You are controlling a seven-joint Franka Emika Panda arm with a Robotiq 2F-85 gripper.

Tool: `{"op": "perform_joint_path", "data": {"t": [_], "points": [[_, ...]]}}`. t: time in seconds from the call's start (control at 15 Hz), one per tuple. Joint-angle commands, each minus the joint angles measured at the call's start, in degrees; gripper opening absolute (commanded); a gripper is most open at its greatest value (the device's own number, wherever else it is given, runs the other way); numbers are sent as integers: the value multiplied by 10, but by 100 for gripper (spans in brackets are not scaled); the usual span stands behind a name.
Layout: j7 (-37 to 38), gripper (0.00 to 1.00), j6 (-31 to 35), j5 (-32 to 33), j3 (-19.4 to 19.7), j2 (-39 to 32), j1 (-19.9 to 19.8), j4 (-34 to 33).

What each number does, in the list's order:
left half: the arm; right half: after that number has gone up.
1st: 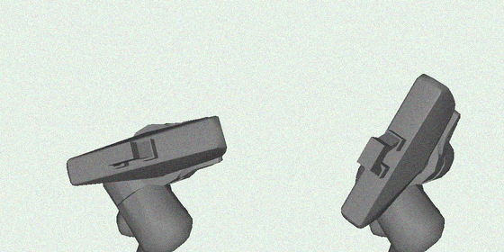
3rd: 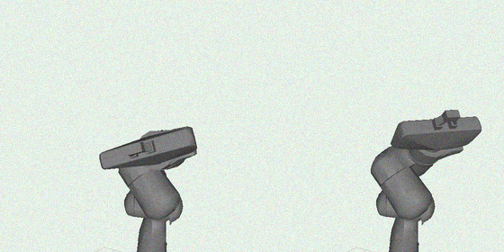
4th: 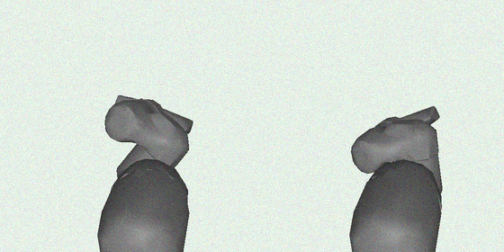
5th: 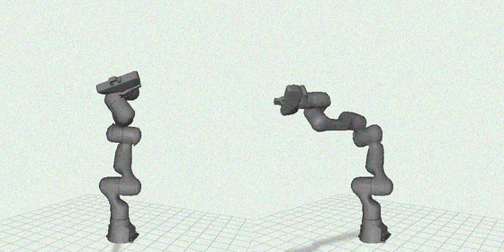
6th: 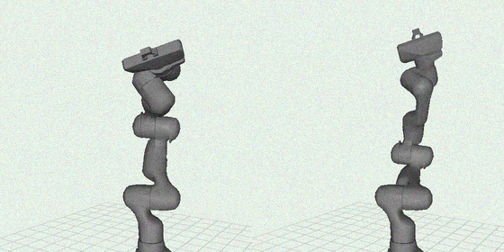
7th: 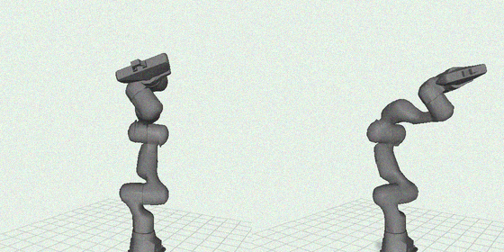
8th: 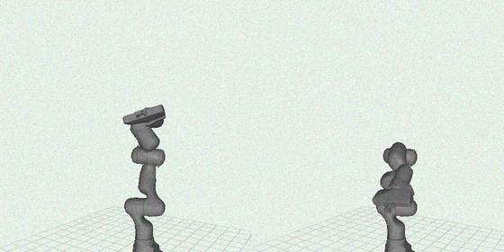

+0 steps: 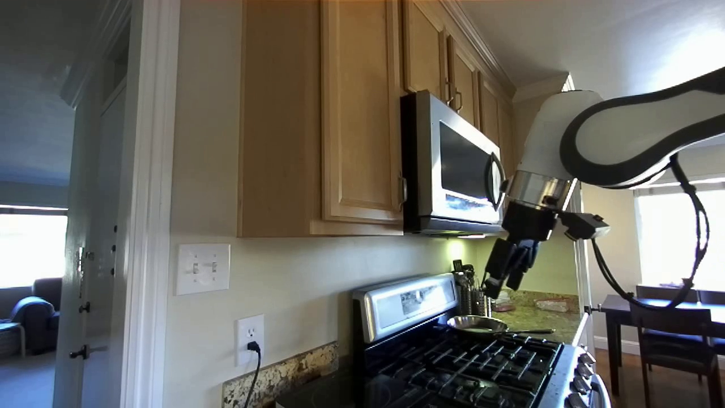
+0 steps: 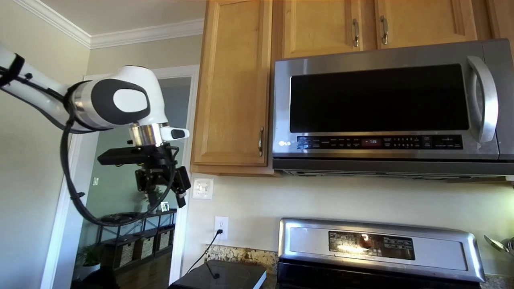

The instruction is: Open the top left cupboard door

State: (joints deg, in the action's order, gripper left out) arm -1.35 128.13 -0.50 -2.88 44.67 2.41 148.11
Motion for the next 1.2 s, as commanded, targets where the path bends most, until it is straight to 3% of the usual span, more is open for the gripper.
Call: {"op": "perform_joint_path", "data": {"t": [0.0, 0.27, 0.33, 1.13], "points": [[1, 100, 79, 8, 13, -103, -15, -82], [-1, 100, 109, 12, 18, -172, -24, -150], [0, 100, 101, 3, 17, -141, -16, -118], [16, 100, 114, 11, 20, -202, -31, -179]]}}
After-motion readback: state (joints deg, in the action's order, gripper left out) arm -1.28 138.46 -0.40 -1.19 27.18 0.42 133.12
